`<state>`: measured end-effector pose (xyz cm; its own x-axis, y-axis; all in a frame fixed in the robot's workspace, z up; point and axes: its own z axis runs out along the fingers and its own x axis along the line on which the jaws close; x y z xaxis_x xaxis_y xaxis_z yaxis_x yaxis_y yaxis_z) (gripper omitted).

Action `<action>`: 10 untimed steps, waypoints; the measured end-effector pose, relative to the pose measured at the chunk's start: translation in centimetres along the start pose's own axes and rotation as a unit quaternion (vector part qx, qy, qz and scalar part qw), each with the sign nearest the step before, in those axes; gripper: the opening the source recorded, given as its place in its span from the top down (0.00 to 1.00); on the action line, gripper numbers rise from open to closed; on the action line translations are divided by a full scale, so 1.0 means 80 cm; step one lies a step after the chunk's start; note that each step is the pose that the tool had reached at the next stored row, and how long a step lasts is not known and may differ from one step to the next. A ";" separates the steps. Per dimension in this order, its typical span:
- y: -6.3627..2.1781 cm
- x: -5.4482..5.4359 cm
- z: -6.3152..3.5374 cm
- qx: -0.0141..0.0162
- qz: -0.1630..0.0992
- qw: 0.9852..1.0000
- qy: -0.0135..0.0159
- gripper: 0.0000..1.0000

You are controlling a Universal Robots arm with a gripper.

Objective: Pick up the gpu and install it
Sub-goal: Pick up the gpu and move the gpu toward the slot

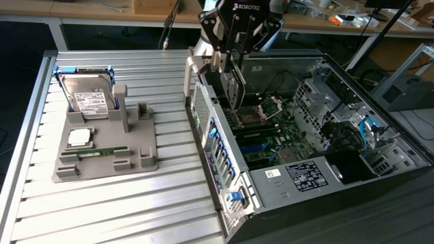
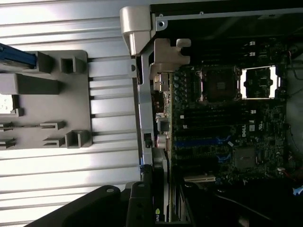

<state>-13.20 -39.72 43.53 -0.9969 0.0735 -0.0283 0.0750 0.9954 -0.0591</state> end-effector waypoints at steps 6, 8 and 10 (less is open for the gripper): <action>0.000 -0.014 0.001 0.000 0.000 1.000 0.000 0.73; 0.000 -0.019 0.001 0.001 0.000 1.000 0.000 0.73; 0.000 -0.024 0.001 0.001 0.000 1.000 0.000 0.73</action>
<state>-11.28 -39.88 43.50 -0.9969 0.0733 -0.0278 0.0749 0.9953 -0.0613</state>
